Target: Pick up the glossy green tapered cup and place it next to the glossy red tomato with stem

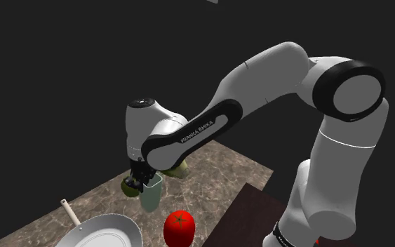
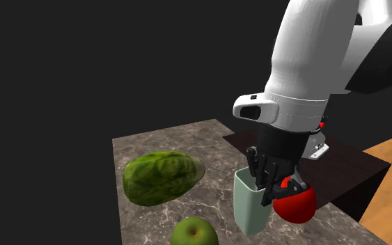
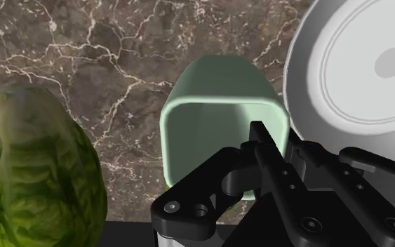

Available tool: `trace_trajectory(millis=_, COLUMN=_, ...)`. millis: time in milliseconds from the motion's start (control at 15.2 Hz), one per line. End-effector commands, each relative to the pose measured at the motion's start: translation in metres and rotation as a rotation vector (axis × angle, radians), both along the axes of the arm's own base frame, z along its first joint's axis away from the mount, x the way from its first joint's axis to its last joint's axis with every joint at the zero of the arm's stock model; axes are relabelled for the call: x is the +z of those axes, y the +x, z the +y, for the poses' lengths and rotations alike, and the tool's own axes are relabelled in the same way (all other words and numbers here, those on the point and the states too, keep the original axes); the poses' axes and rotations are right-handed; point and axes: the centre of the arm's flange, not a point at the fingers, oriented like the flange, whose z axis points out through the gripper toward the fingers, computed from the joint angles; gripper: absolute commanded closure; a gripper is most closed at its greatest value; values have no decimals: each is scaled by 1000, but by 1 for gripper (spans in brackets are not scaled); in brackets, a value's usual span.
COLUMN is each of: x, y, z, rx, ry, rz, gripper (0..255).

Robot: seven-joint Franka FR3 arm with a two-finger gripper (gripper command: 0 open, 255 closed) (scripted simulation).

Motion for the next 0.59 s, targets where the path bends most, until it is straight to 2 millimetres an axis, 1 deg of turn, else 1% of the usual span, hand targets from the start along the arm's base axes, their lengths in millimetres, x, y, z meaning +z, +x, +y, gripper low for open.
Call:
trace_trajectory(millis=0, x=-11, y=-1, z=1, rx=0, ry=0, rz=-1, gripper=255)
trace_trajectory(millis=396, x=-41, y=-1, z=1, rx=0, ry=0, rz=-1, gripper=255)
trace_trajectory(millis=528, x=-41, y=-1, z=1, rx=0, ry=0, rz=-1, gripper=255)
